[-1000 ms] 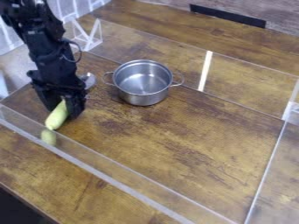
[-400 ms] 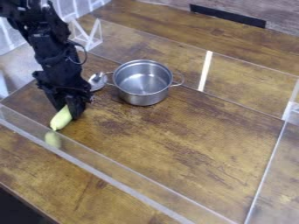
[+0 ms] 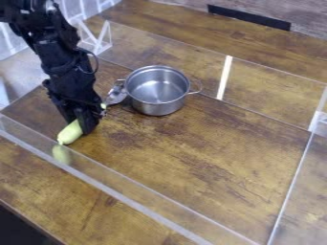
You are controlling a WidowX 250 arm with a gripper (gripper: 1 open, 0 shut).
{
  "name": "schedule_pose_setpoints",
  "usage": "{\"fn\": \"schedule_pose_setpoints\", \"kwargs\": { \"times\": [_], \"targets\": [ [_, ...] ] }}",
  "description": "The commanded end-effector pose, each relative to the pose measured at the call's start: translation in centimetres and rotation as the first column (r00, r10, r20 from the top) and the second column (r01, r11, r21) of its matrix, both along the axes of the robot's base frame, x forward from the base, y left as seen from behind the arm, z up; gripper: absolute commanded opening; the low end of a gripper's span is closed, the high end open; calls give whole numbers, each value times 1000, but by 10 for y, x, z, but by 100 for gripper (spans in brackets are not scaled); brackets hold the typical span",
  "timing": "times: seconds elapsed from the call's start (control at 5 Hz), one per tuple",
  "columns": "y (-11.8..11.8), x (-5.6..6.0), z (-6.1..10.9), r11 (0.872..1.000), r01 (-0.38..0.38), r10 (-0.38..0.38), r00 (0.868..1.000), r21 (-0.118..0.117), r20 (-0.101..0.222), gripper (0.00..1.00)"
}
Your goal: Move the green spoon to the right
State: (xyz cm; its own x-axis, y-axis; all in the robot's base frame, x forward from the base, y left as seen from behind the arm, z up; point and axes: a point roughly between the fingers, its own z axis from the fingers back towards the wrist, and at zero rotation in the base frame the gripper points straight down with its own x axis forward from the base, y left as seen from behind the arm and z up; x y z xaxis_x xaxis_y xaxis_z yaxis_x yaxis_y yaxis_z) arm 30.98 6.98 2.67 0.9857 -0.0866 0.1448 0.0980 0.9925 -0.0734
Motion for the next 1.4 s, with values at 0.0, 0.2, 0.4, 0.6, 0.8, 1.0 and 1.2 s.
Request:
{"fn": "schedule_pose_setpoints", "kwargs": {
  "times": [0.0, 0.2, 0.4, 0.6, 0.8, 1.0, 1.2],
  "targets": [
    [-22, 7, 29, 999, -47, 46, 998, 10, 38, 0],
    [-33, 10, 45, 993, -114, 113, 993, 15, 43, 0],
    [-46, 15, 54, 989, -149, 148, 988, 17, 46, 0],
    [-71, 25, 68, 987, -163, 162, 985, 17, 59, 0],
    [-110, 37, 90, 991, -133, 132, 989, 16, 70, 0],
    [-147, 45, 102, 996, -90, 89, 993, 13, 76, 0],
    [-147, 48, 108, 997, -78, 76, 994, 28, 85, 0]
  ]
}}
